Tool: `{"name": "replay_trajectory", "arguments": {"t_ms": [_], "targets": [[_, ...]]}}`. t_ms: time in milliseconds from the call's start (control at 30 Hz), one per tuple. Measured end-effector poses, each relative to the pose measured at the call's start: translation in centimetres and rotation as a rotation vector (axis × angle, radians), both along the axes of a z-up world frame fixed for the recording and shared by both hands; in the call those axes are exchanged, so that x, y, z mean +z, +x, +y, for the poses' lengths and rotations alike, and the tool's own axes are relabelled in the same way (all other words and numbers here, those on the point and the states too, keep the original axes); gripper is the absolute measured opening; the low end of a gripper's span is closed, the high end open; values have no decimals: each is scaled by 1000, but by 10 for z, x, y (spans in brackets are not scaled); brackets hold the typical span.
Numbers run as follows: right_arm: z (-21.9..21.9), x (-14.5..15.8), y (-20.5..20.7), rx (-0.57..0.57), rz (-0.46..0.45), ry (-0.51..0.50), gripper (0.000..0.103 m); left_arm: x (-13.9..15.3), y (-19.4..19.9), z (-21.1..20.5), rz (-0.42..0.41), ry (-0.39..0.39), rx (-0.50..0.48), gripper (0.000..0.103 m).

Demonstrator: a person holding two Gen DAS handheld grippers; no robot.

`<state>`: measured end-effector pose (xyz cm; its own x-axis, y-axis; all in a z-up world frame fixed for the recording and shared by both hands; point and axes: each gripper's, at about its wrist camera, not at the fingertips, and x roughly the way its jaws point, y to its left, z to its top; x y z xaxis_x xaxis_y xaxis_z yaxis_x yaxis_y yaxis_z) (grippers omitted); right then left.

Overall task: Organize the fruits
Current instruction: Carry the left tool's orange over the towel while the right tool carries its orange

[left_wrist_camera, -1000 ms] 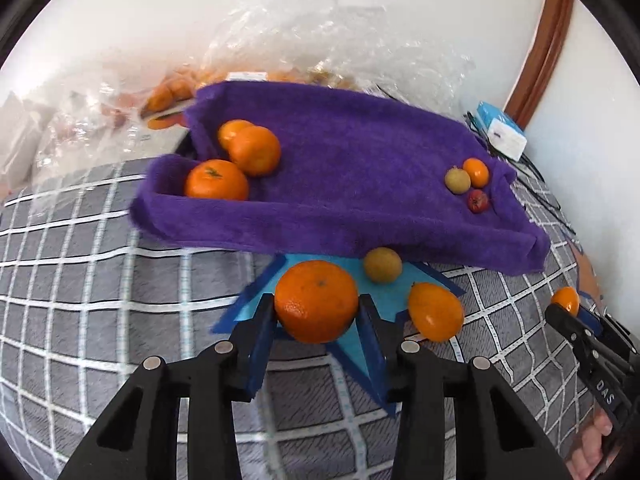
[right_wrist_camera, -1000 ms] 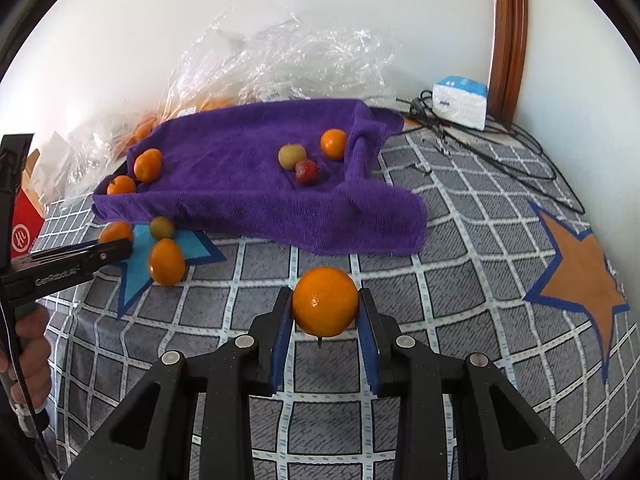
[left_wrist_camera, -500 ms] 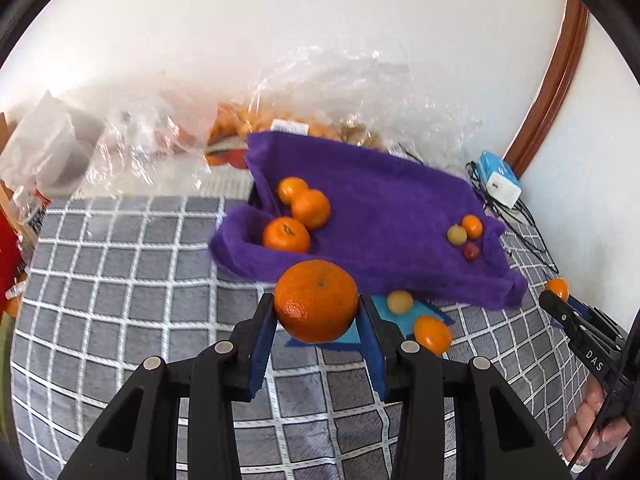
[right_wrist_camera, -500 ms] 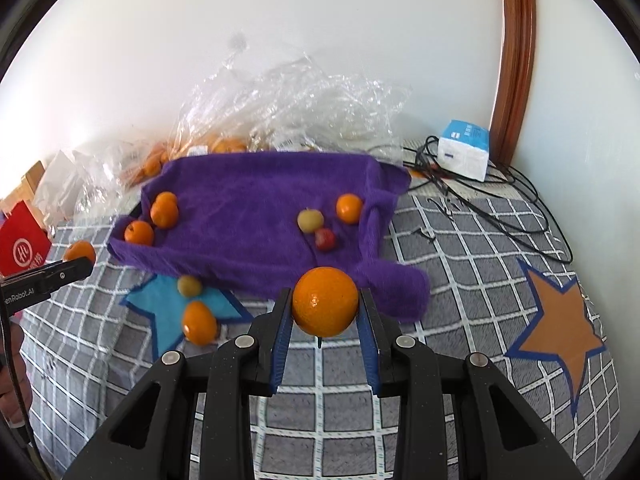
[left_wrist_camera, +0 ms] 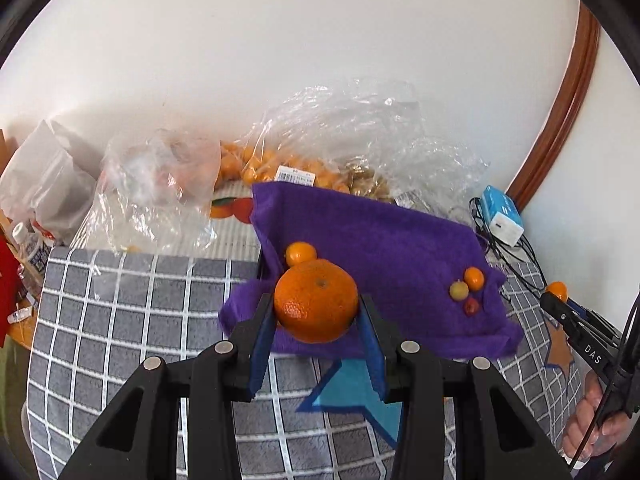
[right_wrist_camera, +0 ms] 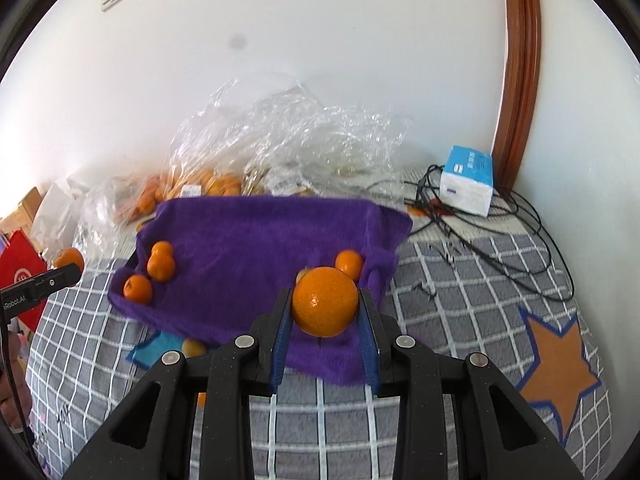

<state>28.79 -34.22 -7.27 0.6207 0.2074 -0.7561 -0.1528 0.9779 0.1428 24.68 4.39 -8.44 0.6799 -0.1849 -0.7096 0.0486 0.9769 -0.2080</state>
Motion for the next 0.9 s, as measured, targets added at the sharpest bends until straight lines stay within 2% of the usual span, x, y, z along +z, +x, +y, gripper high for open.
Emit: {"name": "replay_trajectory", "arguments": {"t_ms": [267,467,633,767,900], "targets": [[5,4,55,-5,-24,14,31,5,45,1,-14,10,19,38],[11,-4,96,-4,-30,30,31,-7,80,2,0,22,42,38],[24,-32,123,10,26,30,31,-29,107,-3,37,24,39,38],[35,-62,140,37,105,42,31,-50,124,-13,60,50,29,38],[48,-84,146,63,145,1,31,-70,139,-25,100,71,17,38]]}}
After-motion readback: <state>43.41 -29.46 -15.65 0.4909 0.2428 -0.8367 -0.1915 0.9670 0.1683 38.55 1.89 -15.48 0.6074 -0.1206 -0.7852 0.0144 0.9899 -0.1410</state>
